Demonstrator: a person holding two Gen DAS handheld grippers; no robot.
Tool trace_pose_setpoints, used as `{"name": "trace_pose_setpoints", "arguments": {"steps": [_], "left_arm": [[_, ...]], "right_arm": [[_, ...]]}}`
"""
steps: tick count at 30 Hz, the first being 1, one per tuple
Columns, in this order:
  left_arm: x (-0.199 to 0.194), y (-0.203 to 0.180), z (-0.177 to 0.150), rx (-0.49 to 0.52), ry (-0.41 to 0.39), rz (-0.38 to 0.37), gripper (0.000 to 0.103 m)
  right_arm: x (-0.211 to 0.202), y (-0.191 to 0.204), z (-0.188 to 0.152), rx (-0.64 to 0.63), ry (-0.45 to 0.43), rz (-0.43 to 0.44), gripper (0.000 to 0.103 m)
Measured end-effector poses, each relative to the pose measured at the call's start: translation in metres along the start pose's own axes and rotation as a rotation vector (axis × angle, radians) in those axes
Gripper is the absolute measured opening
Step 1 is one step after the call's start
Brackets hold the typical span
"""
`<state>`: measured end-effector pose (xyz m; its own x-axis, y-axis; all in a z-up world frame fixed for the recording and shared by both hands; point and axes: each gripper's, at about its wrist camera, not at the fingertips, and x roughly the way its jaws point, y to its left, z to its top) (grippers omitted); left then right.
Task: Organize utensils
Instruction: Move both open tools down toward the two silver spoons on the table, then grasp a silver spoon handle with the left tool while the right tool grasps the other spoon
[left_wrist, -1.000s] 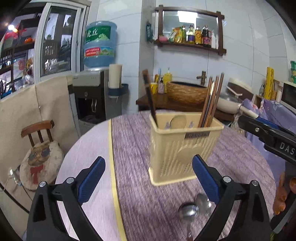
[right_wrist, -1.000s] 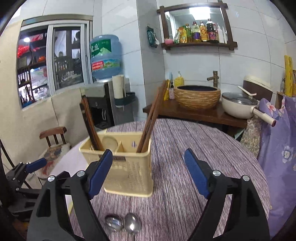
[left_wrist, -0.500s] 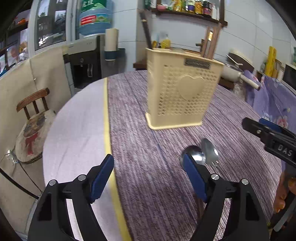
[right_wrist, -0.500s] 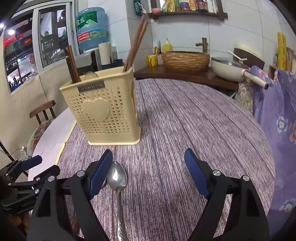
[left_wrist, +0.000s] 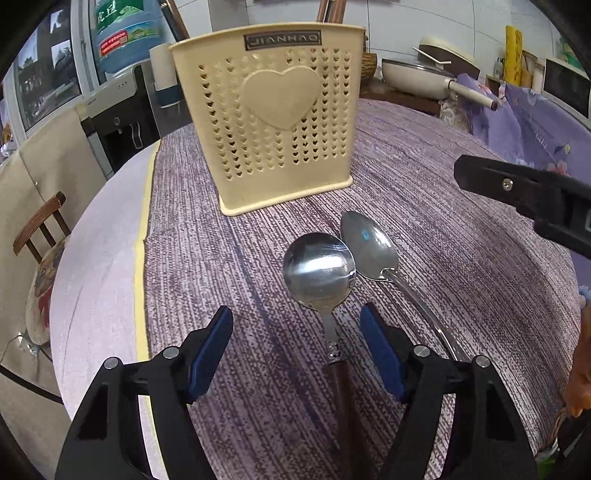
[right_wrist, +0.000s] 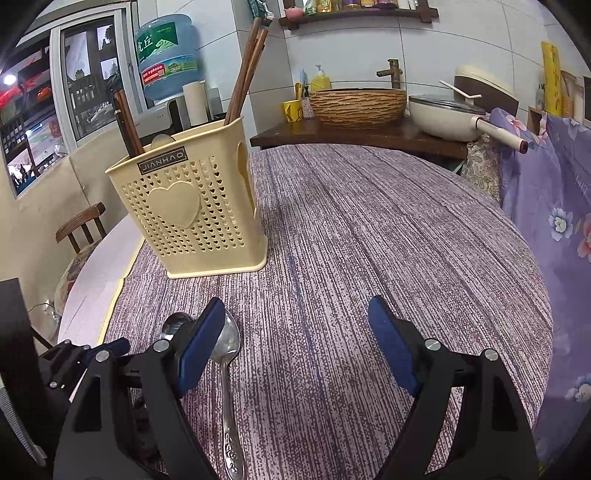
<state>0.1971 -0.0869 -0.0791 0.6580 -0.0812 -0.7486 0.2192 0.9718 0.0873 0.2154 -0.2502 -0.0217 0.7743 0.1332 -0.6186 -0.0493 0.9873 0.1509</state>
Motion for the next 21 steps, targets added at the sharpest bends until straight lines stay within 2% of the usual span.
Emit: {"name": "trace_pose_setpoints", "arguments": {"steps": [9,12,19,21], "left_arm": [[0.014,-0.001,0.013,-0.037,0.043,-0.037,0.063],[0.017,-0.003,0.018,-0.027,0.052,-0.024,0.062],[0.022,-0.006,0.027,-0.031,0.069,-0.035,0.047],[0.022,-0.005,0.027,-0.041,0.067,-0.043,0.047]], "right_arm": [[0.002,-0.002,0.000,0.012,0.006,-0.007,0.080],[0.004,-0.004,0.000,0.021,0.017,-0.010,0.080],[0.007,-0.003,-0.001,0.023,0.031,-0.013,0.080],[0.008,-0.003,-0.002,0.021,0.036,-0.013,0.080]]}}
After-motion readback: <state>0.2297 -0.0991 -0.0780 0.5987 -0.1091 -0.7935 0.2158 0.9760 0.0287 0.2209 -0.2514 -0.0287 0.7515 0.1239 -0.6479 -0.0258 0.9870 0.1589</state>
